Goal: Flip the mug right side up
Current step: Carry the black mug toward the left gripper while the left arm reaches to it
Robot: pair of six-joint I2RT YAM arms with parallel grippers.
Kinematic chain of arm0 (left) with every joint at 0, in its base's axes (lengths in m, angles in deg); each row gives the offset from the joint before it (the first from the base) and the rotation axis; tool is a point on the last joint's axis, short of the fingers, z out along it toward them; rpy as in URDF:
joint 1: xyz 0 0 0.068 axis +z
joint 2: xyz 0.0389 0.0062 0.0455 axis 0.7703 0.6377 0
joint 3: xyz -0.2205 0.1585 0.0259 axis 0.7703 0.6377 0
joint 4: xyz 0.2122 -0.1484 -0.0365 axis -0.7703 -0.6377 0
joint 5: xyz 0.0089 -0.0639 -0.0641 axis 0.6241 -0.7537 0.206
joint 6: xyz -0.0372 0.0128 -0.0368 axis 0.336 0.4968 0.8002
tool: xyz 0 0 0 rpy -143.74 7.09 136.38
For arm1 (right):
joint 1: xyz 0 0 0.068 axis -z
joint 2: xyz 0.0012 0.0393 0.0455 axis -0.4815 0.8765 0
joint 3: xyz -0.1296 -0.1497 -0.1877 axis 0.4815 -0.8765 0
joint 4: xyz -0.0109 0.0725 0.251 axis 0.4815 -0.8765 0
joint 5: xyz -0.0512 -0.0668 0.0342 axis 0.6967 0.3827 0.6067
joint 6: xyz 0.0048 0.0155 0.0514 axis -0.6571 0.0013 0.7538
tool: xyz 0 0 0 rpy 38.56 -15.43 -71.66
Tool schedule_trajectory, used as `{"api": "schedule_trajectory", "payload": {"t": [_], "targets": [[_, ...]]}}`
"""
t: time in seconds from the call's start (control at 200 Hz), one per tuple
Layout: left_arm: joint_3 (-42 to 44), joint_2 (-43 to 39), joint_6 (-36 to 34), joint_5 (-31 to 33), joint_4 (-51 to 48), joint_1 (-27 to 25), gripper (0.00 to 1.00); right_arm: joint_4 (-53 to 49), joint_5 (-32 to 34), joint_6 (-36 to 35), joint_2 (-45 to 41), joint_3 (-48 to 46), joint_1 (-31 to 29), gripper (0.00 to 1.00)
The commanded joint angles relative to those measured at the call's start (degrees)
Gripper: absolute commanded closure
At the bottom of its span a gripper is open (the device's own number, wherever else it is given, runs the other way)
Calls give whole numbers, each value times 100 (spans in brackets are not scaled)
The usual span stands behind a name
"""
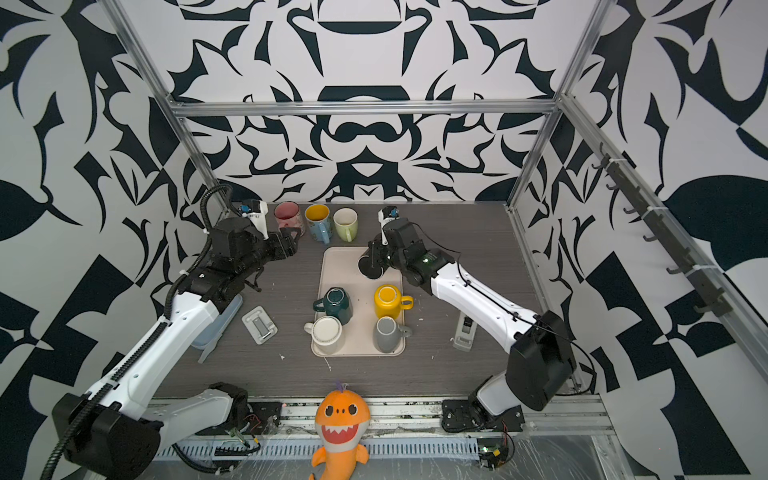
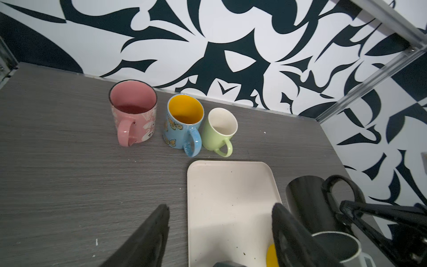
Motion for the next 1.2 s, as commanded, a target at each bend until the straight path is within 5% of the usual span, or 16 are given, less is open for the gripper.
{"api": "schedule_trajectory", "payload": {"t": [0.0,0.345,0.56,0.915,1.2], "targets": [[-305,81,-102,-478,-36,29,27,1101,1319,-1363,-480,-158,-370,100],[-1290,548,-498,-1524,-362,26,28,3511,3436,-5396,-389,-982,-1758,100],[-2121,1053,-882,-2392,-1067,20,30,5719,4021,-7833,132,-1386,-2017,100],[-2951,1606,-1612,-3277,-2483,-23,33,8027,3787,-10185,903,-1566,-2065,100],[-3026,1655,-2071,-3286,-2999,-215,33,8596,3511,-10972,1389,-1416,-2106,100]]}}
